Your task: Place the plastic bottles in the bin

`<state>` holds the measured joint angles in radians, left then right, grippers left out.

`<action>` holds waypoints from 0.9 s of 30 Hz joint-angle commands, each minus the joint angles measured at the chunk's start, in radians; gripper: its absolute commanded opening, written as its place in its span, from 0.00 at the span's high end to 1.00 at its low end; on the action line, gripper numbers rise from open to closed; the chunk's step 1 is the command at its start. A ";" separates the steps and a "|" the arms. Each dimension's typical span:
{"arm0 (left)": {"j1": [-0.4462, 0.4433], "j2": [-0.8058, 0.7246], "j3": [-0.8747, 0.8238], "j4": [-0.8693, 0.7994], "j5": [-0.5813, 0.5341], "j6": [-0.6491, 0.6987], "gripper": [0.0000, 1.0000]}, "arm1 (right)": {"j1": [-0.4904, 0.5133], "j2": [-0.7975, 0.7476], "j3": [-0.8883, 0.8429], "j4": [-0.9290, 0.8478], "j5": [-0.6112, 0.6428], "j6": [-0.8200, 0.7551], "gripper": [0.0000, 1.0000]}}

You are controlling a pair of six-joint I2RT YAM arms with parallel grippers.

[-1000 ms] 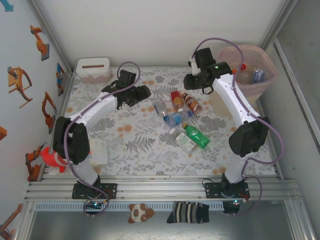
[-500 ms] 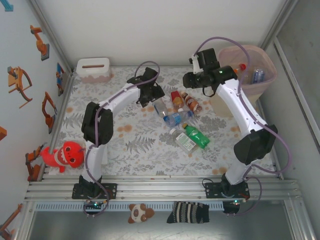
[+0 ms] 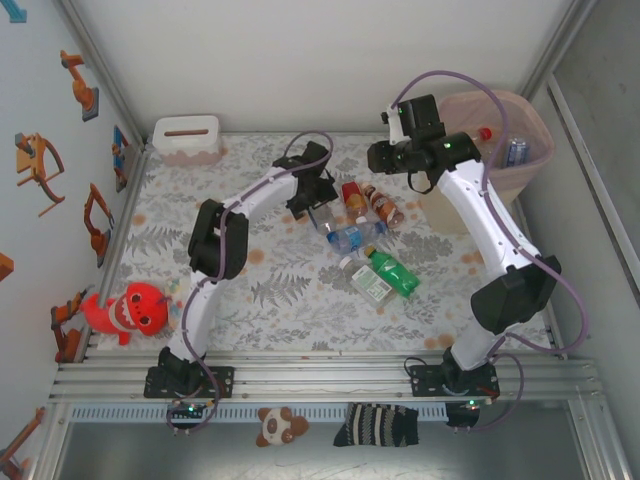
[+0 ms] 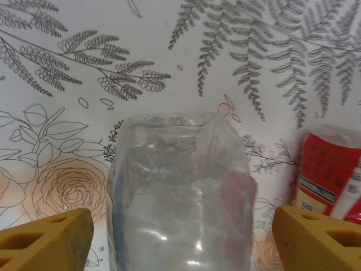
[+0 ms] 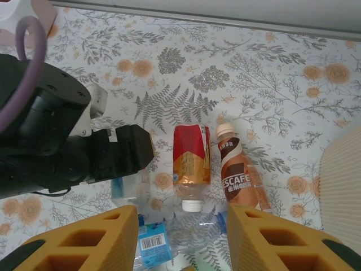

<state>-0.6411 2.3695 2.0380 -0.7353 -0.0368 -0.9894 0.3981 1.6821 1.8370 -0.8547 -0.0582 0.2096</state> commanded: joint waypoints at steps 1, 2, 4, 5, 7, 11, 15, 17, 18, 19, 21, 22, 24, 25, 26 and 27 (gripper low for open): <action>-0.004 0.020 0.023 -0.056 -0.010 -0.015 0.22 | 0.004 -0.027 -0.005 0.014 0.008 -0.005 0.56; -0.004 0.023 0.023 -0.059 -0.013 -0.014 0.24 | 0.004 -0.027 -0.007 0.015 0.009 -0.004 0.56; -0.004 0.023 0.017 -0.064 -0.024 -0.014 0.27 | 0.005 -0.029 -0.008 0.015 0.009 -0.004 0.56; -0.005 0.020 0.012 -0.064 -0.033 -0.013 0.28 | 0.005 -0.029 -0.008 0.015 0.008 -0.004 0.56; -0.002 0.012 0.001 -0.064 -0.046 -0.011 0.31 | 0.004 -0.029 -0.009 0.016 0.008 -0.004 0.56; 0.005 -0.017 -0.033 -0.062 -0.073 0.002 0.37 | 0.004 -0.031 -0.010 0.020 0.005 -0.001 0.56; 0.017 -0.074 -0.104 -0.032 -0.107 0.018 0.41 | 0.007 -0.035 -0.010 0.024 0.004 0.004 0.56; 0.024 -0.105 -0.144 -0.015 -0.120 0.030 0.43 | 0.007 -0.037 -0.010 0.027 0.006 0.005 0.56; 0.030 -0.125 -0.166 -0.006 -0.128 0.037 0.43 | 0.008 -0.038 -0.010 0.029 0.005 0.007 0.56; 0.035 -0.142 -0.191 0.004 -0.133 0.043 0.44 | 0.007 -0.038 -0.009 0.030 0.004 0.009 0.56; 0.047 -0.193 -0.251 0.043 -0.140 0.059 0.46 | 0.010 -0.042 -0.008 0.034 -0.008 0.013 0.56; 0.052 -0.219 -0.280 0.063 -0.140 0.066 0.46 | 0.008 -0.042 -0.010 0.037 -0.017 0.017 0.56; 0.064 -0.282 -0.351 0.130 -0.135 0.094 0.47 | 0.010 -0.048 -0.019 0.050 -0.042 0.024 0.56; 0.070 -0.315 -0.382 0.165 -0.130 0.110 0.47 | 0.010 -0.052 -0.025 0.060 -0.061 0.027 0.56; 0.076 -0.351 -0.417 0.202 -0.122 0.136 0.47 | 0.009 -0.058 -0.036 0.074 -0.084 0.031 0.56; 0.082 -0.387 -0.447 0.230 -0.116 0.161 0.48 | 0.010 -0.064 -0.048 0.091 -0.107 0.036 0.56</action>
<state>-0.5720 2.0937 1.6440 -0.6178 -0.1486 -0.9112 0.3992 1.6707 1.8107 -0.8162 -0.1024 0.2184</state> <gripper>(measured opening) 0.530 0.438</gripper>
